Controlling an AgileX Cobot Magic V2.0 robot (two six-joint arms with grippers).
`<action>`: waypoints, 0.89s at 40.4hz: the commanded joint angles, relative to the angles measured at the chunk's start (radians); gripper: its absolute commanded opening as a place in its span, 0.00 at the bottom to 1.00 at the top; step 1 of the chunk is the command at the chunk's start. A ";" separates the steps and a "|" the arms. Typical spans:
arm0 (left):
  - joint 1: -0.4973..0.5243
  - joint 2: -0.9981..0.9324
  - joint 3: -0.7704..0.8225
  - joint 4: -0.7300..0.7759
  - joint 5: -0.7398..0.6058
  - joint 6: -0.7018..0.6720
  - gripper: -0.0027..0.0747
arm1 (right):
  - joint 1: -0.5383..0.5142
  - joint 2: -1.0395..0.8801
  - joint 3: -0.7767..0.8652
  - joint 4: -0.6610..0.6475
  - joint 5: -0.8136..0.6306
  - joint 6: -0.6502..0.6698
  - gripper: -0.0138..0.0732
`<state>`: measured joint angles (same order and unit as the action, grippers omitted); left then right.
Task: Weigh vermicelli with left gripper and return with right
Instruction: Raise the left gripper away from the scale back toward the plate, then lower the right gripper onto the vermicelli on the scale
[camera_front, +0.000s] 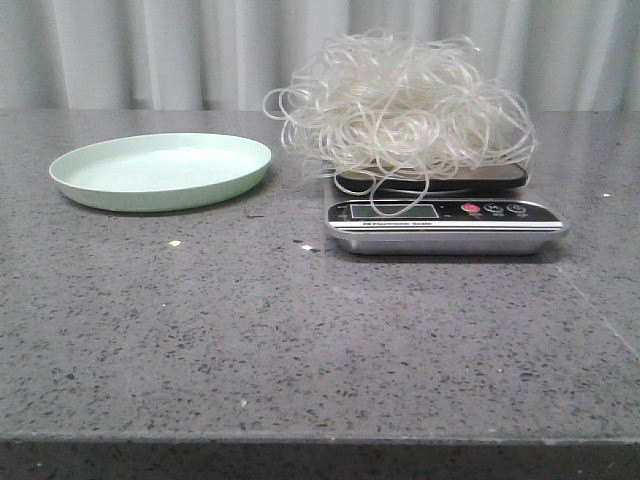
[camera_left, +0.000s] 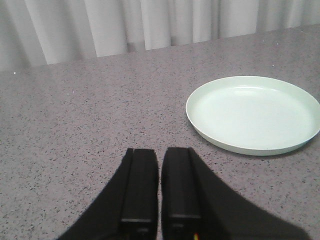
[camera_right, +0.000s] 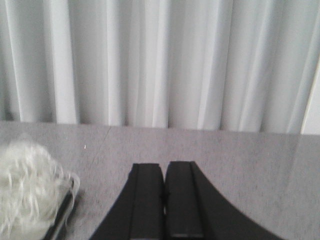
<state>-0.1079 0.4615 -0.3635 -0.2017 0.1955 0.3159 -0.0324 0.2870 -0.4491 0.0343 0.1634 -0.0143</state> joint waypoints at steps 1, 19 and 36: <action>0.004 0.005 -0.027 -0.009 -0.072 -0.012 0.21 | 0.003 0.153 -0.175 -0.018 -0.059 -0.003 0.33; 0.004 0.005 -0.027 -0.009 -0.074 -0.010 0.21 | 0.297 0.742 -0.754 -0.014 0.122 -0.003 0.50; 0.004 0.005 -0.027 -0.009 -0.074 -0.010 0.21 | 0.408 1.131 -0.972 0.087 0.353 -0.003 0.86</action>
<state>-0.1073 0.4615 -0.3635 -0.2017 0.1972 0.3159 0.3750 1.4076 -1.3593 0.0749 0.5368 -0.0143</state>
